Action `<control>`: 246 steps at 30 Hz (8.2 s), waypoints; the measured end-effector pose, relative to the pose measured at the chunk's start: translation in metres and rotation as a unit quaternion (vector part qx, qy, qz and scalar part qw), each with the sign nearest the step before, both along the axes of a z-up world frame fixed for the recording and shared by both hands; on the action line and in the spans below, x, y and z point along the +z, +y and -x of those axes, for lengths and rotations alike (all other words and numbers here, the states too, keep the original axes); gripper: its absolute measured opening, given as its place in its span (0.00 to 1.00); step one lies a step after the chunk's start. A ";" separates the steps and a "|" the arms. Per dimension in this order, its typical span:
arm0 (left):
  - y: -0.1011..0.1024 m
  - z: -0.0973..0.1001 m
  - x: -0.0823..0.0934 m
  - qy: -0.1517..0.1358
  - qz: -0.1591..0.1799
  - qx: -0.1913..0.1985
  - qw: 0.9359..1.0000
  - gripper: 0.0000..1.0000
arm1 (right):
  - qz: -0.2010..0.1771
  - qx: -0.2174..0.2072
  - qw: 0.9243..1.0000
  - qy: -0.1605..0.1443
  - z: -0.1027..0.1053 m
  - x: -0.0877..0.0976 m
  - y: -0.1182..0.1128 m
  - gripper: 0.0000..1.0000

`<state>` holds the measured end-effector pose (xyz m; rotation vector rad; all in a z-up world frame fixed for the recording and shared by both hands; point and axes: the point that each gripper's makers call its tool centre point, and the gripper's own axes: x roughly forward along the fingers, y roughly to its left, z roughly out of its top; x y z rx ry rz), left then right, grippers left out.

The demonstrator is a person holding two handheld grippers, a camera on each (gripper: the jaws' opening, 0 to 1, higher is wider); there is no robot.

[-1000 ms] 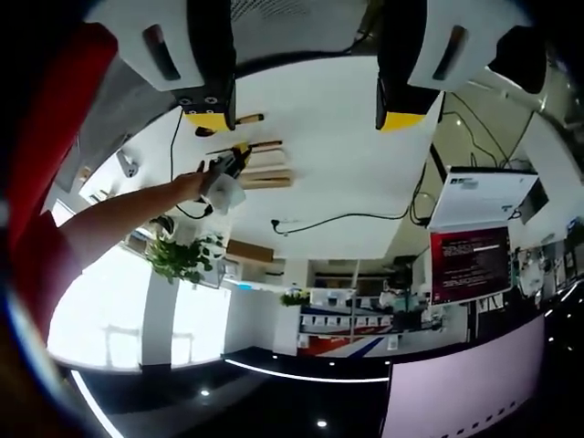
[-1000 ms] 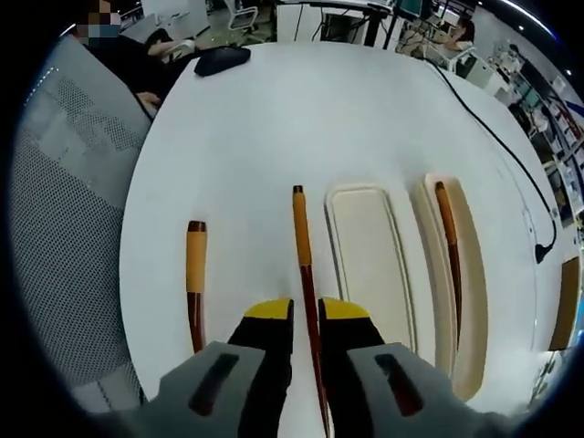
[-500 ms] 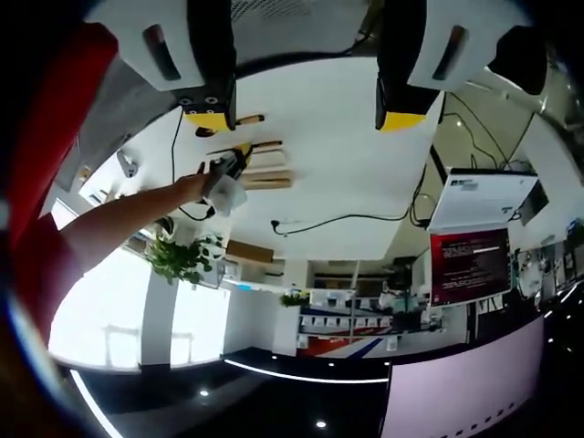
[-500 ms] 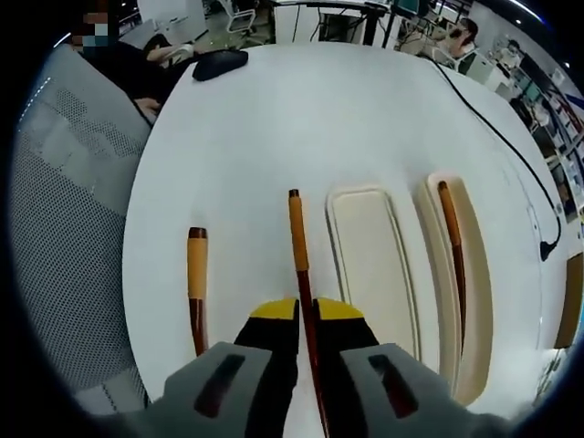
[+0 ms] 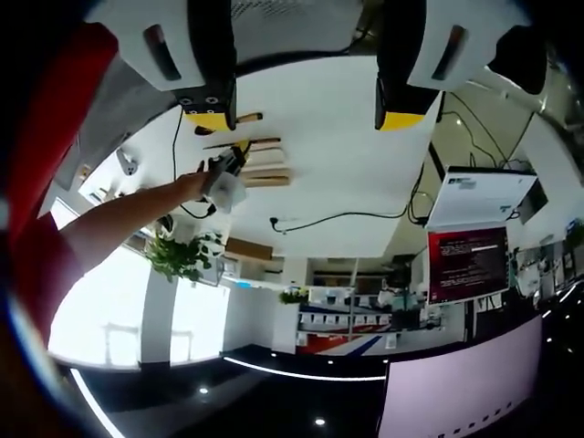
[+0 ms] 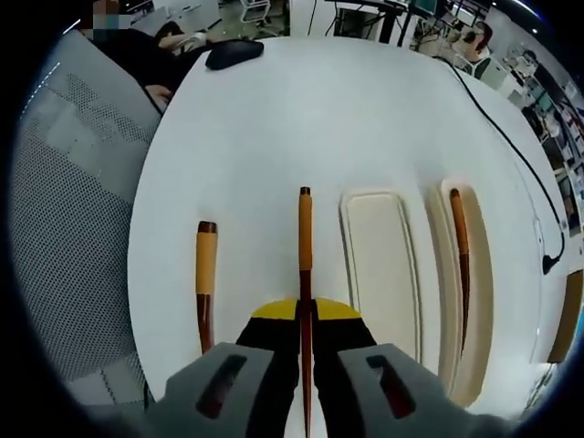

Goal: Arrange the utensils inside the cutlery case until each visible utensil rests in its matching compartment.

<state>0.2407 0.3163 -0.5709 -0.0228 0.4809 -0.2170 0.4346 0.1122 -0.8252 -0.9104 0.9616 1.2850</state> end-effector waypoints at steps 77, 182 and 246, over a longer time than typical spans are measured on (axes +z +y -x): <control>-0.007 0.000 0.002 -0.009 0.003 -0.014 1.000 0.62 | -0.053 -0.035 0.997 -0.050 -0.034 0.078 -0.014 0.00; -0.005 -0.021 -0.012 0.031 -0.004 -0.020 0.999 0.70 | -0.079 0.005 0.996 -0.029 -0.142 0.061 0.004 0.00; -0.010 -0.021 -0.017 0.049 -0.011 -0.018 0.999 0.68 | -0.048 -0.048 0.998 -0.007 -0.142 0.038 -0.018 0.05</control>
